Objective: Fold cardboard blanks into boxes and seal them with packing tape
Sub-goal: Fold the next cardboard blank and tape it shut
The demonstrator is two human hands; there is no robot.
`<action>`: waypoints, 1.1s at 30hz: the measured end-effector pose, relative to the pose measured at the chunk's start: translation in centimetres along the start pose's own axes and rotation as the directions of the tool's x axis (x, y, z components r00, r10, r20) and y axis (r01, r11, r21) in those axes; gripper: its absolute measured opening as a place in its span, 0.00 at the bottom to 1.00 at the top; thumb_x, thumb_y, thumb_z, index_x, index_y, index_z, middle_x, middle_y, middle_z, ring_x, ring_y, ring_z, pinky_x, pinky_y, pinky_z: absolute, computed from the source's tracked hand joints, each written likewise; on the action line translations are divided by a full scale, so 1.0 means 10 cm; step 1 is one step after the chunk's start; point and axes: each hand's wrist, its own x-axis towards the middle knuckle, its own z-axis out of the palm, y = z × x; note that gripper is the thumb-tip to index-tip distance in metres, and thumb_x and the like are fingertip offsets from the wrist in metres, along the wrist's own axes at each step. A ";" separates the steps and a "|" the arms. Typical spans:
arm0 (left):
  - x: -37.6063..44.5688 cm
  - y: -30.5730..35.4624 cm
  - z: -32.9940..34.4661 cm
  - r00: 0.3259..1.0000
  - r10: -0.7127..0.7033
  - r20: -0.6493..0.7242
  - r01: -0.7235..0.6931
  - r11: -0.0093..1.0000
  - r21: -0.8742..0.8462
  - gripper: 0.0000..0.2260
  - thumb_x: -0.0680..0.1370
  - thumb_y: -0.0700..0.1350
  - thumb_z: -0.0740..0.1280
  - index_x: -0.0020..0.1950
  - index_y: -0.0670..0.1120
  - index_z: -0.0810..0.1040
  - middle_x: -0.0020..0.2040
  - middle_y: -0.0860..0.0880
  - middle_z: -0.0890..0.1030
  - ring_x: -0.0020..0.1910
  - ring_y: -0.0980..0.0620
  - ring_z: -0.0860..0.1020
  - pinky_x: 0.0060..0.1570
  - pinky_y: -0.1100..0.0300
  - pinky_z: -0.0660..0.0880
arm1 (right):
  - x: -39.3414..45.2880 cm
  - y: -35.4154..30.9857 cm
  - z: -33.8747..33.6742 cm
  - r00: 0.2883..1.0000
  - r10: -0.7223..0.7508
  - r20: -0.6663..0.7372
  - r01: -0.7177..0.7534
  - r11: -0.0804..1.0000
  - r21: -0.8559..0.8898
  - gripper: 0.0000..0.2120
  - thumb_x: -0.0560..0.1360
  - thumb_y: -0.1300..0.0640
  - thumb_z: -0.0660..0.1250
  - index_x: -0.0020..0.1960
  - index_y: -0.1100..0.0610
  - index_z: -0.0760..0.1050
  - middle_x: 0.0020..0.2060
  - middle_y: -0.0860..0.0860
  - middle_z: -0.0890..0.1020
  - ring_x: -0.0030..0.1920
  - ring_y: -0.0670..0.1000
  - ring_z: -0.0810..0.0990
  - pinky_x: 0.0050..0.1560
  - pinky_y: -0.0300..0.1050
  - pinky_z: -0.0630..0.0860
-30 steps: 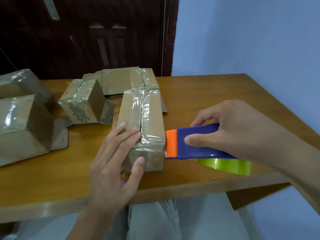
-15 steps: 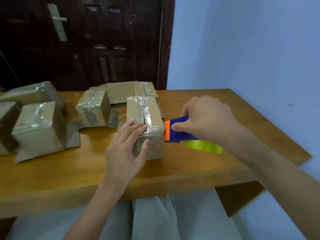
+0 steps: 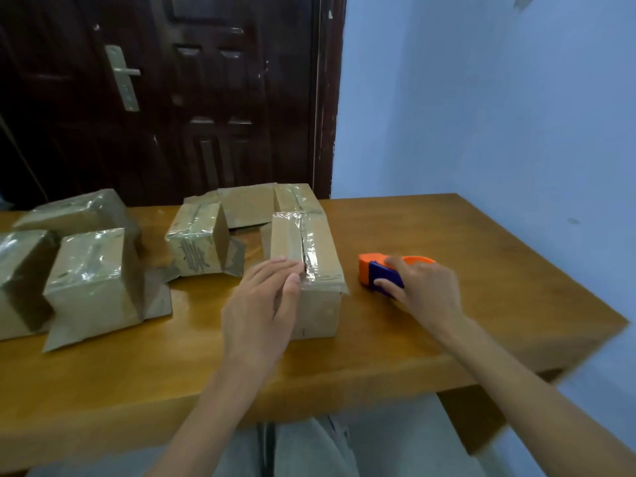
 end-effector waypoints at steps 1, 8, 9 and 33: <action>0.05 -0.01 -0.03 1.000 -0.006 0.010 0.006 1.000 -0.024 0.17 0.85 0.54 0.59 0.62 0.55 0.86 0.58 0.61 0.84 0.63 0.65 0.77 0.55 0.62 0.79 | -0.02 0.03 0.06 1.000 0.026 -0.016 -0.025 0.999 0.028 0.24 0.77 0.31 0.63 0.58 0.49 0.82 0.31 0.49 0.82 0.29 0.52 0.79 0.27 0.42 0.67; 0.37 -0.28 -0.27 0.971 0.028 0.235 0.053 0.942 -0.331 0.09 0.81 0.47 0.70 0.59 0.56 0.86 0.54 0.64 0.85 0.59 0.58 0.81 0.53 0.64 0.80 | -0.05 -0.26 -0.23 0.976 0.129 -0.175 -0.066 0.943 0.326 0.24 0.84 0.40 0.56 0.73 0.50 0.75 0.65 0.50 0.78 0.65 0.52 0.76 0.63 0.50 0.72; 0.38 -0.31 -0.29 0.967 0.044 0.251 0.047 0.938 -0.343 0.10 0.80 0.48 0.70 0.59 0.55 0.86 0.55 0.64 0.85 0.59 0.58 0.81 0.54 0.66 0.79 | -0.05 -0.39 -0.37 0.978 0.135 -0.156 -0.028 0.836 0.548 0.22 0.85 0.42 0.54 0.75 0.48 0.74 0.69 0.46 0.76 0.69 0.46 0.74 0.67 0.44 0.71; 0.47 -0.78 -0.25 0.854 0.310 0.419 -0.097 0.884 -0.457 0.20 0.75 0.47 0.74 0.67 0.50 0.82 0.68 0.60 0.81 0.74 0.59 0.73 0.72 0.66 0.69 | 0.13 -0.76 0.15 0.960 -0.241 -0.146 0.222 0.330 0.917 0.28 0.83 0.33 0.46 0.75 0.47 0.65 0.84 0.49 0.53 0.83 0.54 0.57 0.70 0.53 0.74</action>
